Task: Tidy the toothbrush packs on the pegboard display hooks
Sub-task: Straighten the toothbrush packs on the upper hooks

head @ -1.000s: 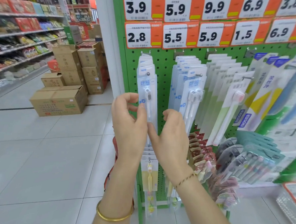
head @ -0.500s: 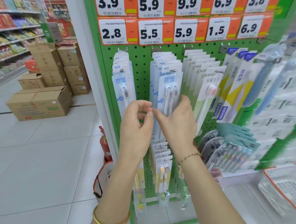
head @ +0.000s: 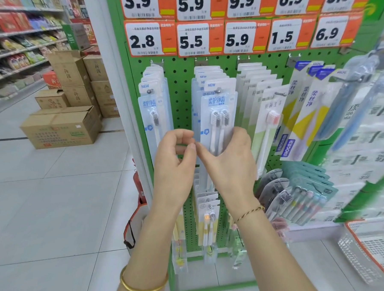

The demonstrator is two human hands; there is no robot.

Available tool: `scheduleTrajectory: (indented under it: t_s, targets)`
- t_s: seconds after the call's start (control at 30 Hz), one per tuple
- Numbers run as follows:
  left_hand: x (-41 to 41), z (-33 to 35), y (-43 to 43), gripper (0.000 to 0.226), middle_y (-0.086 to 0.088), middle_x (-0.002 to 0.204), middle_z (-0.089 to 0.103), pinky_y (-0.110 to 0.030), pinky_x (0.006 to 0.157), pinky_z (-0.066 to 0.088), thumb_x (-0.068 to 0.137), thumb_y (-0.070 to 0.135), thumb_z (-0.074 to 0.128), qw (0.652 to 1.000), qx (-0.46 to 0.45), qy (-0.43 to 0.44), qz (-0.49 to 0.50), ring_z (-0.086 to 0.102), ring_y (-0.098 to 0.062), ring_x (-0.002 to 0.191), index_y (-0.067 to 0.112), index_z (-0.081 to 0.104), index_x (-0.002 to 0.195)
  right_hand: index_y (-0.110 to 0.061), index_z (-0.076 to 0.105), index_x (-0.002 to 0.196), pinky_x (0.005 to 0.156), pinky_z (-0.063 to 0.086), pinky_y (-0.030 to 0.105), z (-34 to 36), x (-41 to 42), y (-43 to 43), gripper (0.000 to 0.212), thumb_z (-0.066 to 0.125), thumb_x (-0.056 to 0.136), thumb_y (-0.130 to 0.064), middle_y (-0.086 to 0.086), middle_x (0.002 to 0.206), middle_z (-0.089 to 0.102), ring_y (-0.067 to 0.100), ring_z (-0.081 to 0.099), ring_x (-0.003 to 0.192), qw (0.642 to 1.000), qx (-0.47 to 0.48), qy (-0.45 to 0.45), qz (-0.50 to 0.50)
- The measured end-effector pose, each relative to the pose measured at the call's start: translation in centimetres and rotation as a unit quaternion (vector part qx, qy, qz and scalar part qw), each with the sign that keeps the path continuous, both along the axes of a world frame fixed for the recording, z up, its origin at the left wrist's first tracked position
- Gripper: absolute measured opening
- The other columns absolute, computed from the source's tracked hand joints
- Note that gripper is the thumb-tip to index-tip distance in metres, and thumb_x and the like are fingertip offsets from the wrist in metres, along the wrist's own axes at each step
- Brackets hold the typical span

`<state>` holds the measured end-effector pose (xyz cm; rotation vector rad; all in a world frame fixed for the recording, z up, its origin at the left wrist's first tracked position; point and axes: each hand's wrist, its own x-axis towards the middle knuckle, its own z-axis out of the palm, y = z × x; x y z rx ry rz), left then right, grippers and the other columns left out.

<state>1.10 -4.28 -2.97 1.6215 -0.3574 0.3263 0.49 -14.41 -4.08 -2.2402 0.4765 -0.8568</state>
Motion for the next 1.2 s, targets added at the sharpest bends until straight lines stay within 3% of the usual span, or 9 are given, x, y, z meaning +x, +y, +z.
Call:
scheduleTrajectory:
  t_s: [0.23, 0.4, 0.57, 0.73, 0.87, 0.93, 1.07, 1.13, 1.2]
  targets:
    - [-0.7, 0.1, -0.1, 0.021, 0.008, 0.098, 0.062, -0.027, 0.076, 0.049, 0.096, 0.012, 0.050, 0.999, -0.020, -0.014, 0.022, 0.061, -0.016, 0.092, 0.032, 0.056, 0.097, -0.015, 0.041, 0.101, 0.058, 0.031, 0.028, 0.0, -1.5, -0.4, 0.063, 0.065, 0.071, -0.065, -0.005, 0.091, 0.042, 0.016, 0.045, 0.080, 1.000, -0.016, -0.008, 0.003]
    - [-1.9, -0.1, -0.9, 0.016, 0.008, 0.101, 0.064, -0.025, 0.081, 0.050, 0.098, 0.018, 0.048, 1.000, -0.027, -0.011, -0.009, 0.061, -0.009, 0.095, 0.028, 0.060, 0.103, -0.018, 0.039, 0.099, 0.057, 0.037, 0.030, -0.8, -3.5, -1.4, 0.062, 0.066, 0.070, -0.065, -0.007, 0.089, 0.041, 0.015, 0.046, 0.078, 0.999, -0.023, 0.001, 0.027]
    - [-4.0, -1.5, -3.9, 0.027, 0.018, 0.060, 0.042, -0.021, 0.061, 0.037, 0.099, 0.023, 0.046, 0.995, -0.009, 0.021, -0.096, 0.039, -0.001, 0.059, 0.025, 0.047, 0.072, -0.019, 0.040, 0.108, 0.063, 0.042, 0.033, -2.7, -7.4, -3.6, 0.069, 0.060, 0.065, -0.069, -0.007, 0.093, 0.044, 0.016, 0.049, 0.084, 0.998, -0.044, 0.043, 0.033]
    - [-7.0, -4.8, -7.4, 0.032, 0.020, 0.057, 0.045, -0.015, 0.061, 0.035, 0.102, 0.020, 0.042, 0.989, -0.035, 0.094, -0.111, 0.038, 0.002, 0.058, 0.025, 0.051, 0.071, -0.020, 0.045, 0.115, 0.066, 0.038, 0.030, -5.6, -10.9, -6.9, 0.064, 0.052, 0.072, -0.066, -0.008, 0.100, 0.046, 0.011, 0.046, 0.090, 0.991, -0.035, 0.100, 0.076]
    - [-8.4, -8.4, -8.7, 0.029, -0.005, 0.087, 0.058, -0.056, 0.094, 0.044, 0.087, 0.050, 0.050, 0.971, -0.063, 0.191, -0.127, 0.052, -0.019, 0.085, 0.024, 0.062, 0.084, -0.015, 0.058, 0.090, 0.063, 0.034, 0.020, -8.5, -12.8, -9.7, 0.015, 0.054, 0.093, -0.030, -0.010, 0.077, 0.051, 0.002, 0.044, 0.070, 0.985, 0.088, 0.051, 0.140]
    - [-9.0, -10.0, -9.1, 0.036, -0.005, 0.096, 0.063, -0.061, 0.100, 0.036, 0.078, 0.059, 0.053, 0.959, -0.074, 0.242, -0.126, 0.056, -0.020, 0.095, 0.025, 0.064, 0.087, -0.014, 0.053, 0.071, 0.058, 0.032, 0.017, -9.9, -13.9, -10.6, 0.023, 0.053, 0.094, -0.017, -0.009, 0.064, 0.046, 0.002, 0.041, 0.061, 0.979, 0.141, 0.053, 0.141]
    - [-9.7, -11.1, -10.3, 0.080, 0.006, 0.125, 0.064, -0.050, 0.107, 0.037, 0.059, 0.087, 0.053, 0.923, -0.091, 0.345, -0.145, 0.056, -0.018, 0.121, 0.035, 0.063, 0.118, -0.015, 0.043, 0.062, 0.055, 0.031, 0.024, -12.2, -15.1, -11.6, 0.033, 0.056, 0.093, -0.014, -0.009, 0.058, 0.038, 0.004, 0.035, 0.055, 0.962, 0.218, 0.081, 0.146]
    - [-9.4, -11.5, -11.0, 0.064, 0.006, 0.111, 0.069, -0.039, 0.099, 0.045, 0.070, 0.077, 0.057, 0.937, -0.061, 0.316, -0.139, 0.062, -0.012, 0.108, 0.027, 0.066, 0.109, -0.015, 0.041, 0.061, 0.055, 0.030, 0.027, -13.0, -15.2, -12.2, 0.035, 0.056, 0.093, -0.014, -0.007, 0.060, 0.038, 0.009, 0.035, 0.056, 0.953, 0.243, 0.077, 0.163]
    - [-9.4, -11.8, -11.5, 0.030, 0.015, 0.078, 0.065, -0.020, 0.074, 0.045, 0.088, 0.052, 0.058, 0.953, -0.027, 0.281, -0.111, 0.060, 0.003, 0.075, 0.022, 0.063, 0.087, -0.017, 0.038, 0.059, 0.055, 0.029, 0.029, -13.4, -15.1, -12.6, 0.039, 0.057, 0.092, -0.012, -0.004, 0.062, 0.036, 0.011, 0.034, 0.058, 0.950, 0.249, 0.065, 0.175]
